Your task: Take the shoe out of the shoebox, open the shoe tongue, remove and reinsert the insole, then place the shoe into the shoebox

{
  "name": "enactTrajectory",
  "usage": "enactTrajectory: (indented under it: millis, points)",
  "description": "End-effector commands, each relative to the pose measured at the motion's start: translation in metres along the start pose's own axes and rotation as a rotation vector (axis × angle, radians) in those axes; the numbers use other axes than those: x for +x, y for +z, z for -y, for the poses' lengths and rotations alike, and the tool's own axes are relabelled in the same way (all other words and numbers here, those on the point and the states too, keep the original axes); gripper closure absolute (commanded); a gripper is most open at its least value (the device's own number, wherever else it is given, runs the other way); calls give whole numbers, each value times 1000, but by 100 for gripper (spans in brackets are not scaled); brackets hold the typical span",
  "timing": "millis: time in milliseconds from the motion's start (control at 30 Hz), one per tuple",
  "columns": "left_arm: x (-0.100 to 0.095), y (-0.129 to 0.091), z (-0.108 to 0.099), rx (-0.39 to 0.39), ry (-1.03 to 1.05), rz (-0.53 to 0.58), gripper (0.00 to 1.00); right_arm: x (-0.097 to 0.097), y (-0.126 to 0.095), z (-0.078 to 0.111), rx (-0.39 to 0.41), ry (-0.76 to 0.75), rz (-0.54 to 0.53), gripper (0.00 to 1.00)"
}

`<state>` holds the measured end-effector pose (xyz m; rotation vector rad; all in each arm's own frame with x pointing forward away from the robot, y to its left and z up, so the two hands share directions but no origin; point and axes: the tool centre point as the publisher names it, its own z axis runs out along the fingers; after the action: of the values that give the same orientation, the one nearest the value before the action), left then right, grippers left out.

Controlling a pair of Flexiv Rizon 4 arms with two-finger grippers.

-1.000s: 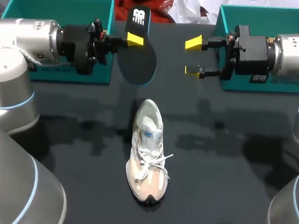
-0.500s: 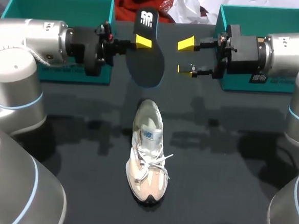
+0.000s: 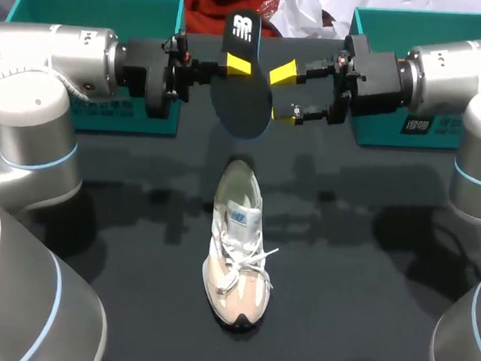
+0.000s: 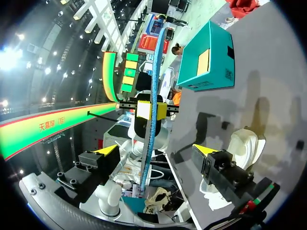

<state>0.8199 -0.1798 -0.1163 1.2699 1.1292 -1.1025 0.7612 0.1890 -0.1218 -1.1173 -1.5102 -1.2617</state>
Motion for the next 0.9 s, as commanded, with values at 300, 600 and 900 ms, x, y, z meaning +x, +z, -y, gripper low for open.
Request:
enactTrajectory:
  millis: [300,600,900]
  points:
    - [5,13,-4,5,34,8,100,0,26,-6,53,-21,22,12]
    - [5,15,-4,7,44,22,100,-5,28,-7,50,-23,12,47]
    - [4,15,-6,6,52,28,100,-6,31,-11,49,-28,1,57]
